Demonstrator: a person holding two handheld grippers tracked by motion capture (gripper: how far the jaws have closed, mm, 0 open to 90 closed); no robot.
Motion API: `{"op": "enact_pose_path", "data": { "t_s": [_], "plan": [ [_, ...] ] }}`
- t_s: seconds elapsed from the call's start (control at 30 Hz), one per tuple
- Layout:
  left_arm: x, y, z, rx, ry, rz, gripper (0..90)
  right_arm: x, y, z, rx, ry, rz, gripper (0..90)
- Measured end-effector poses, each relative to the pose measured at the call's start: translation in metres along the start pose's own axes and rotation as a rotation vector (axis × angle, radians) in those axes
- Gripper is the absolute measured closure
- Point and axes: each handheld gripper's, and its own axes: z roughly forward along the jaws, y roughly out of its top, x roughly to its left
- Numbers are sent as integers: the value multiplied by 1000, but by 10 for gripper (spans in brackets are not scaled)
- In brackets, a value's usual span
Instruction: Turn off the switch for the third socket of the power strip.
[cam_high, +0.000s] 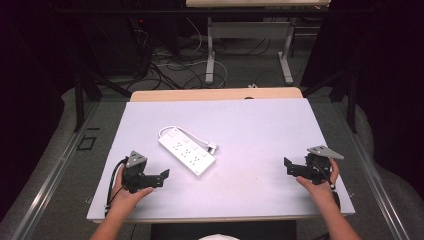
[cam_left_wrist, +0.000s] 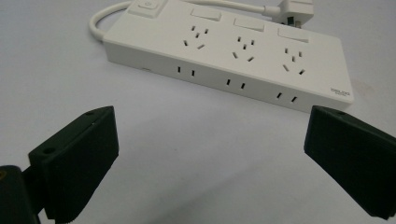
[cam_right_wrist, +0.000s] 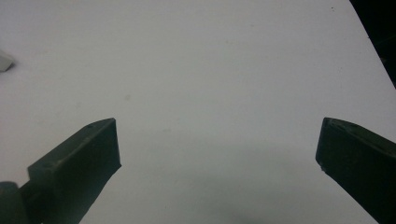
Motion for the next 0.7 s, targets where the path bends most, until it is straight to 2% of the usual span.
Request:
{"op": "enact_pose_path", "data": {
  "t_s": [0.07, 0.17, 0.23, 0.43, 0.6, 0.7],
  "plan": [
    [-4, 0, 1, 2, -7, 3, 34, 0, 0, 0, 3, 6, -1, 0],
    [-7, 1, 2, 19, -13, 32, 45, 1, 0, 1, 9, 6, -4, 0],
    [-10, 1, 3, 27, -20, 33, 58, 2, -1, 1, 5, 7, 0, 0],
    [-15, 1, 5, 21, -31, 50, 58, 3, -1, 1, 7, 15, -4, 0],
    [-18, 2, 6, -8, -35, 35, 59, 3, -1, 1, 3, 14, -11, 0],
    [-20, 2, 5, 3, -51, 23, 63, 3, -1, 1, 2, 13, -4, 0]
  ]
}}
